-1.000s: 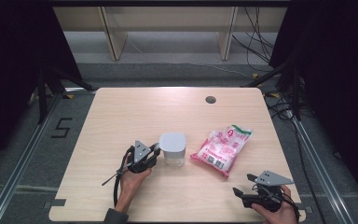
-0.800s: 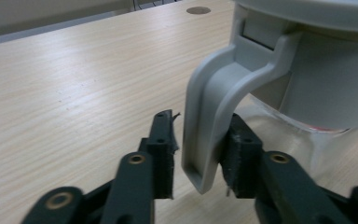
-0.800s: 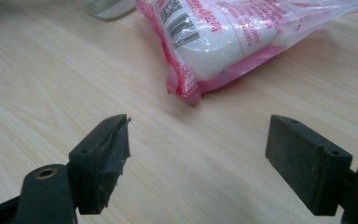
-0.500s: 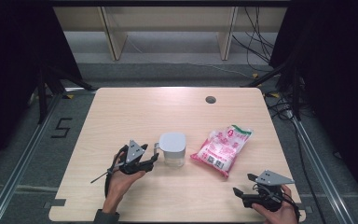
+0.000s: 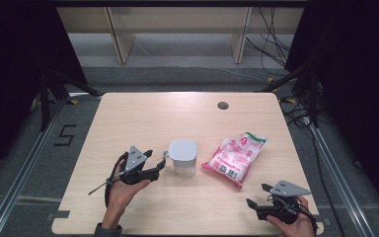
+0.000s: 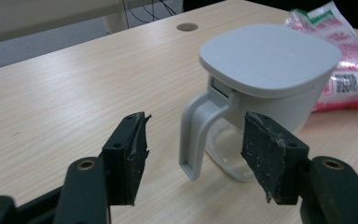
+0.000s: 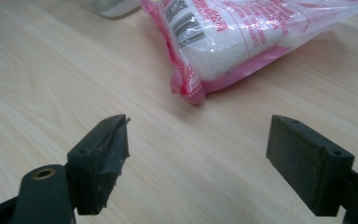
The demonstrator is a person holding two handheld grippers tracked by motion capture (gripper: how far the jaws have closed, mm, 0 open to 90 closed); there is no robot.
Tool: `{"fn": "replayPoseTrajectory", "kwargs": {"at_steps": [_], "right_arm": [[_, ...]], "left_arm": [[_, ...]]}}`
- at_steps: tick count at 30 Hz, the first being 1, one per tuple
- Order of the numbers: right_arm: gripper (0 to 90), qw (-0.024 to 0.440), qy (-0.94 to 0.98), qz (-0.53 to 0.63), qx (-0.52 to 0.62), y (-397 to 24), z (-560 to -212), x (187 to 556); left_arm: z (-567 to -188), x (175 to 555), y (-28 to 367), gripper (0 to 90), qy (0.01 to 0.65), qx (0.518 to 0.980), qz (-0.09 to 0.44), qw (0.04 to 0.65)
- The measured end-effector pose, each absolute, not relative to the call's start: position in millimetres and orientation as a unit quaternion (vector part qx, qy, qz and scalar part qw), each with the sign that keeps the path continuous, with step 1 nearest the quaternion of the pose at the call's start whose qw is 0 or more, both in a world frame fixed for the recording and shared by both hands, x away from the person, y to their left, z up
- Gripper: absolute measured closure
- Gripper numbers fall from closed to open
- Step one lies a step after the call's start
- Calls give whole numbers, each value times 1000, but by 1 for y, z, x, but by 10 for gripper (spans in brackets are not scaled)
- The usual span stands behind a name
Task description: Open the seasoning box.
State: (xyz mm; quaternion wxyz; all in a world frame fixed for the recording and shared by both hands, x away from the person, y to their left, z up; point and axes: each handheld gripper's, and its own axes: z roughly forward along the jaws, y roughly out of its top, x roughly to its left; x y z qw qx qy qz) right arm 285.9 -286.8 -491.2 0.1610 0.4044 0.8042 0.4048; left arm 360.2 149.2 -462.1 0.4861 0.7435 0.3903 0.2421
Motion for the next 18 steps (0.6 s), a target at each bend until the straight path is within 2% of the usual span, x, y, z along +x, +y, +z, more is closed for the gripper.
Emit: {"fn": "replayPoseTrajectory", "kwargs": {"at_steps": [5, 10, 13, 14, 18], "right_arm": [[210, 167, 812, 402, 389, -287, -491, 287], [203, 158, 806, 401, 406, -286, -491, 284], [197, 155, 807, 401, 406, -283, -491, 282], [202, 171, 813, 402, 385, -285, -491, 285], [185, 164, 816, 410, 373, -283, -491, 285]], "left_arm": [[-459, 360, 152, 532, 390, 735, 254, 493], [-457, 359, 149, 732, 380, 730, 283, 493], [-454, 361, 146, 802, 375, 724, 279, 507], [-453, 362, 146, 815, 374, 723, 279, 509], [-450, 365, 142, 860, 367, 720, 279, 519]]}}
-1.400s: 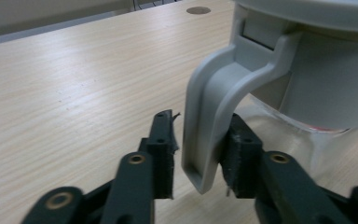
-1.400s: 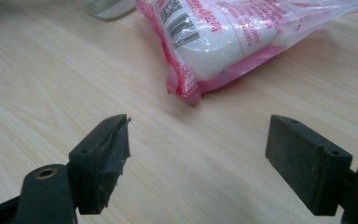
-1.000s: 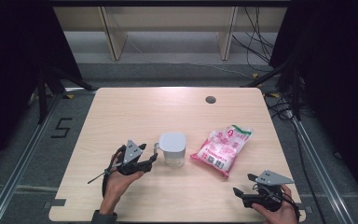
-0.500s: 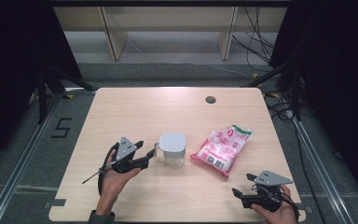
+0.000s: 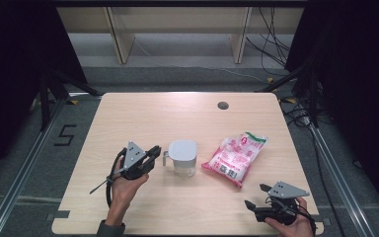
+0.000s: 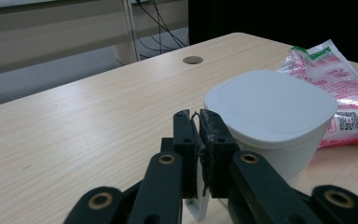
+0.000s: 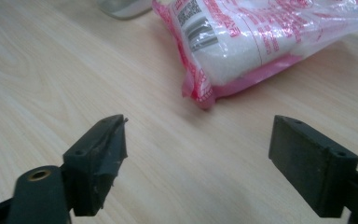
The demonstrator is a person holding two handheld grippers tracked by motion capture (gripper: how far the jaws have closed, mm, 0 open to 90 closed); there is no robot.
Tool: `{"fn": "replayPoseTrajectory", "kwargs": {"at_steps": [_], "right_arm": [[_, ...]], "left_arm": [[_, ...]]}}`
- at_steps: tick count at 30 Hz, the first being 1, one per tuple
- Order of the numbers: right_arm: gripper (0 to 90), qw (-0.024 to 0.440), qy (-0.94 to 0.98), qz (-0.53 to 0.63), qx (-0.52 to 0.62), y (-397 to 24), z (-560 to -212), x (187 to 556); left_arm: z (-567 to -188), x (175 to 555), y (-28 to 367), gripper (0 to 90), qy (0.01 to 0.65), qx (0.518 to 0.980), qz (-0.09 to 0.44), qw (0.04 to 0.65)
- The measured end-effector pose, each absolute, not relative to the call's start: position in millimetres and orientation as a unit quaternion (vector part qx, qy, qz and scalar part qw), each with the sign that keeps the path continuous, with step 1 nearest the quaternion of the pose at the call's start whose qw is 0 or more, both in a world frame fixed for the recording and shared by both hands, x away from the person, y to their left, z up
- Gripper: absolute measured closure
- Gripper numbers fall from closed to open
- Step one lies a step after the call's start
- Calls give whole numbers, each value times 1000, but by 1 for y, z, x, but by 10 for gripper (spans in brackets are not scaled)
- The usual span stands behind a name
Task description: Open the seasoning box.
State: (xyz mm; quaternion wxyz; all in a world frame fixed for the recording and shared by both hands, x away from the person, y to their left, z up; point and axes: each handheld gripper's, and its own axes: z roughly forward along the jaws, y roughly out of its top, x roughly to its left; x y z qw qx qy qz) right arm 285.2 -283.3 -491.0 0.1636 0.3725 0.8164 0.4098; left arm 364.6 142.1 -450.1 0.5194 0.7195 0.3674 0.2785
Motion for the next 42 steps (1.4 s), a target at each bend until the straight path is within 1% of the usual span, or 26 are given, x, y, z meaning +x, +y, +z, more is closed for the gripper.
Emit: {"fn": "replayPoseTrajectory", "kwargs": {"at_steps": [1, 2, 3, 5, 6, 10, 13, 14, 17, 18, 21, 23, 25, 26, 28, 29, 31, 33, 34, 35, 39, 41, 42], "right_arm": [[181, 165, 814, 411, 375, -283, -490, 284], [180, 177, 813, 414, 368, -283, -490, 285], [179, 165, 814, 422, 363, -282, -490, 285], [179, 178, 813, 420, 362, -282, -489, 284], [181, 168, 812, 425, 363, -281, -490, 284], [205, 183, 815, 419, 357, -281, -489, 284], [207, 178, 814, 420, 359, -280, -488, 284], [212, 186, 813, 421, 356, -281, -488, 285], [226, 177, 812, 427, 356, -281, -488, 284], [229, 186, 811, 424, 357, -281, -487, 284], [251, 184, 812, 430, 350, -280, -486, 284], [259, 183, 810, 431, 353, -280, -485, 283], [281, 183, 806, 426, 367, -279, -484, 280], [289, 190, 810, 429, 352, -280, -484, 282], [311, 187, 810, 429, 352, -280, -484, 282], [333, 179, 811, 436, 347, -279, -484, 283], [371, 183, 810, 435, 347, -277, -483, 282], [413, 189, 809, 443, 336, -276, -482, 283], [427, 181, 808, 449, 337, -274, -480, 283], [465, 196, 802, 455, 334, -272, -480, 285], [532, 181, 800, 468, 329, -258, -476, 291], [539, 186, 798, 478, 317, -248, -474, 296], [558, 197, 802, 477, 302, -244, -472, 300]], "left_arm": [[-450, 365, 142, 868, 367, 720, 279, 519], [-449, 366, 140, 873, 369, 717, 271, 526], [-449, 366, 140, 880, 366, 717, 270, 528], [-448, 368, 137, 888, 364, 716, 265, 533], [-448, 369, 136, 889, 359, 717, 264, 536], [-445, 371, 131, 894, 352, 720, 262, 538], [-445, 373, 126, 894, 350, 720, 256, 542], [-445, 373, 125, 894, 347, 722, 258, 540], [-446, 376, 122, 893, 347, 724, 256, 539], [-446, 377, 122, 893, 350, 724, 254, 537], [-449, 380, 122, 892, 354, 727, 255, 530], [-452, 382, 123, 892, 356, 721, 247, 541], [-452, 381, 123, 890, 364, 719, 243, 540], [-452, 382, 123, 889, 363, 718, 244, 541], [-452, 381, 123, 886, 363, 718, 244, 541], [-452, 381, 123, 884, 361, 721, 247, 538], [-452, 381, 125, 884, 351, 728, 250, 533], [-452, 381, 124, 882, 361, 719, 246, 540], [-453, 380, 124, 883, 363, 718, 246, 541], [-452, 380, 124, 883, 361, 720, 248, 538], [-453, 380, 125, 882, 360, 719, 247, 540], [-453, 380, 124, 882, 361, 719, 248, 539], [-453, 380, 124, 882, 360, 720, 249, 539]]}}
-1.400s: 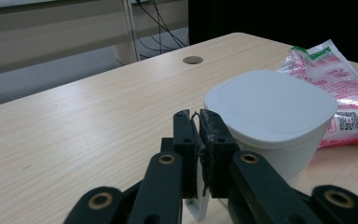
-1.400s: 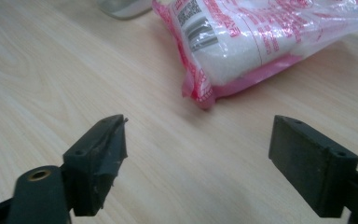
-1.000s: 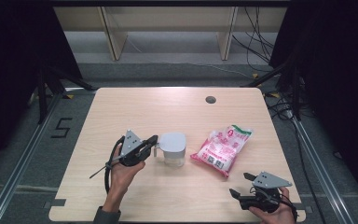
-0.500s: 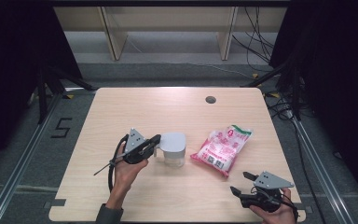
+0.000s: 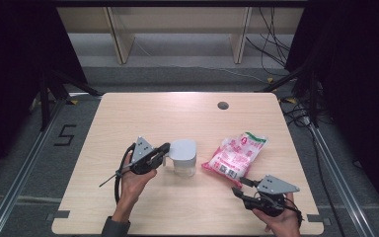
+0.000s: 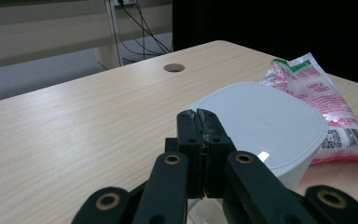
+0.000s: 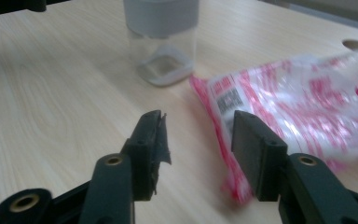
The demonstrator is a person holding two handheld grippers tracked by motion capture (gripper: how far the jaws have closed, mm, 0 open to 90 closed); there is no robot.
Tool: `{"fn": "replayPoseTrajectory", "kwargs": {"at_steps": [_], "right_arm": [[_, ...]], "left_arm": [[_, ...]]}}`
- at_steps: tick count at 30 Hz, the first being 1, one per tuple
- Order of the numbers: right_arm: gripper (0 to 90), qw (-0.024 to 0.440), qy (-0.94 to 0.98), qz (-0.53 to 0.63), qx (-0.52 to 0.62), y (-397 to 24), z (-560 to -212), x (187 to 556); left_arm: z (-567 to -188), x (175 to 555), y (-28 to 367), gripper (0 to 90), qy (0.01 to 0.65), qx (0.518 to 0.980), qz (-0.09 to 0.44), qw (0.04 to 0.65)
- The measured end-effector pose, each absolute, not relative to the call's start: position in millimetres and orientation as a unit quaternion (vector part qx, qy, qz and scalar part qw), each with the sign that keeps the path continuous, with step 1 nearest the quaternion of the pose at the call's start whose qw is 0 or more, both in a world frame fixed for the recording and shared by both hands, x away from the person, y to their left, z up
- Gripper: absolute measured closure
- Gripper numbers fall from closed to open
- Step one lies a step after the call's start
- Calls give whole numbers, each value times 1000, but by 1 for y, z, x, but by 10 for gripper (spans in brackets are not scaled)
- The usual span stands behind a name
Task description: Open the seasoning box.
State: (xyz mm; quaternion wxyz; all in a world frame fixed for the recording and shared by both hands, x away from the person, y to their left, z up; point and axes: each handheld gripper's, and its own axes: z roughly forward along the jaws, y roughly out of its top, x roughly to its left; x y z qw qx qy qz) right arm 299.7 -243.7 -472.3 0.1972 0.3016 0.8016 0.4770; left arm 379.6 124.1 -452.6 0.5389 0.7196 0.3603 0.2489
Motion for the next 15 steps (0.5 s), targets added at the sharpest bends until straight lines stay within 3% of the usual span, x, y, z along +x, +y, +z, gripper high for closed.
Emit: {"fn": "replayPoseTrajectory", "kwargs": {"at_steps": [15], "right_arm": [[832, 203, 797, 507, 260, -184, -458, 348]], "left_arm": [[-454, 379, 125, 875, 362, 724, 264, 524]]}}
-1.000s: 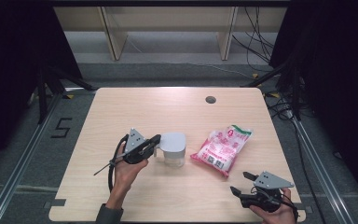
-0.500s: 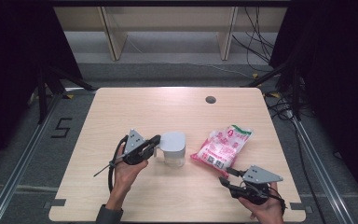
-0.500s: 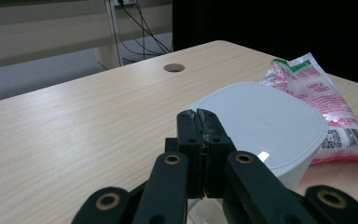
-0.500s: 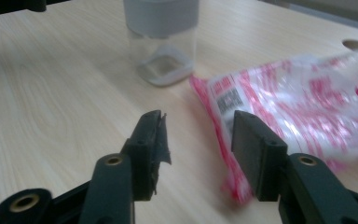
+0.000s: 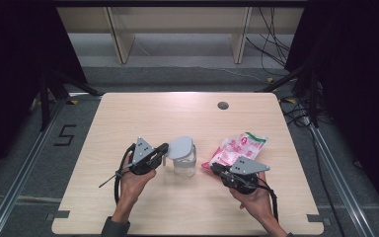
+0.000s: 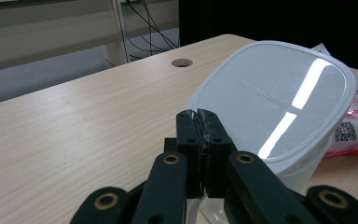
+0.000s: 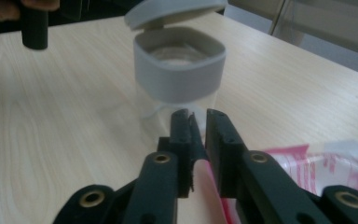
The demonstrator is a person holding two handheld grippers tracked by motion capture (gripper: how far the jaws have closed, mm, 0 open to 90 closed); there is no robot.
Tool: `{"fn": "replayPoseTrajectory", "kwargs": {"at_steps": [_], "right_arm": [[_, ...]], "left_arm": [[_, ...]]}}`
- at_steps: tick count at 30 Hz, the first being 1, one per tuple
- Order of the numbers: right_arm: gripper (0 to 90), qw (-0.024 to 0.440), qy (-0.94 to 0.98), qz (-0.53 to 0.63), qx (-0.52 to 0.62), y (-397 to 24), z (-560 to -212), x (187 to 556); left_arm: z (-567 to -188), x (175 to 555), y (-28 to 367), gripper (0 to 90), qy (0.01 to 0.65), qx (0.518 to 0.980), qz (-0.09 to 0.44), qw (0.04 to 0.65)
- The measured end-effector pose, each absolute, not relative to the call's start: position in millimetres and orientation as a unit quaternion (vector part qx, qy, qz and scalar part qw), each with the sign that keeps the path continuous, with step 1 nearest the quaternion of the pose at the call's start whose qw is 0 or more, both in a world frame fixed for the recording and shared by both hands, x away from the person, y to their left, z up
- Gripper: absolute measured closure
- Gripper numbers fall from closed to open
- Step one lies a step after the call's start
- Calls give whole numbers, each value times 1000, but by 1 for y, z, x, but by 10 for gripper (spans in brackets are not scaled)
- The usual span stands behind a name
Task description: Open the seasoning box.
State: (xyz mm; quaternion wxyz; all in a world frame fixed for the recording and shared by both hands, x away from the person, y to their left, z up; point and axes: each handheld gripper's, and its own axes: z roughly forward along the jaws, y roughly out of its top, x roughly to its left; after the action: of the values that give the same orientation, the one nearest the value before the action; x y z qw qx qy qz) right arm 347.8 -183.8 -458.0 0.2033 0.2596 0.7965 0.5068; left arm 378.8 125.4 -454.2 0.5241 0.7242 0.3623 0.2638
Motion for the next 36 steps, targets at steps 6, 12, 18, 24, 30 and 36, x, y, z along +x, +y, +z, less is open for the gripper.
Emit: {"fn": "replayPoseTrajectory", "kwargs": {"at_steps": [6, 12, 18, 24, 30, 36], "right_arm": [[900, 184, 795, 517, 257, -172, -453, 368], [900, 174, 797, 519, 254, -158, -454, 378], [900, 162, 795, 524, 257, -151, -451, 384], [900, 163, 798, 518, 260, -147, -448, 388], [900, 148, 798, 522, 263, -141, -442, 388], [900, 161, 798, 530, 237, -131, -443, 390]], "left_arm": [[-455, 379, 125, 876, 364, 722, 264, 526], [-455, 379, 126, 876, 363, 724, 265, 524], [-455, 379, 126, 876, 363, 722, 265, 527], [-456, 379, 126, 878, 362, 724, 268, 522], [-456, 379, 127, 878, 362, 724, 267, 524], [-454, 378, 129, 830, 363, 719, 260, 533]]}}
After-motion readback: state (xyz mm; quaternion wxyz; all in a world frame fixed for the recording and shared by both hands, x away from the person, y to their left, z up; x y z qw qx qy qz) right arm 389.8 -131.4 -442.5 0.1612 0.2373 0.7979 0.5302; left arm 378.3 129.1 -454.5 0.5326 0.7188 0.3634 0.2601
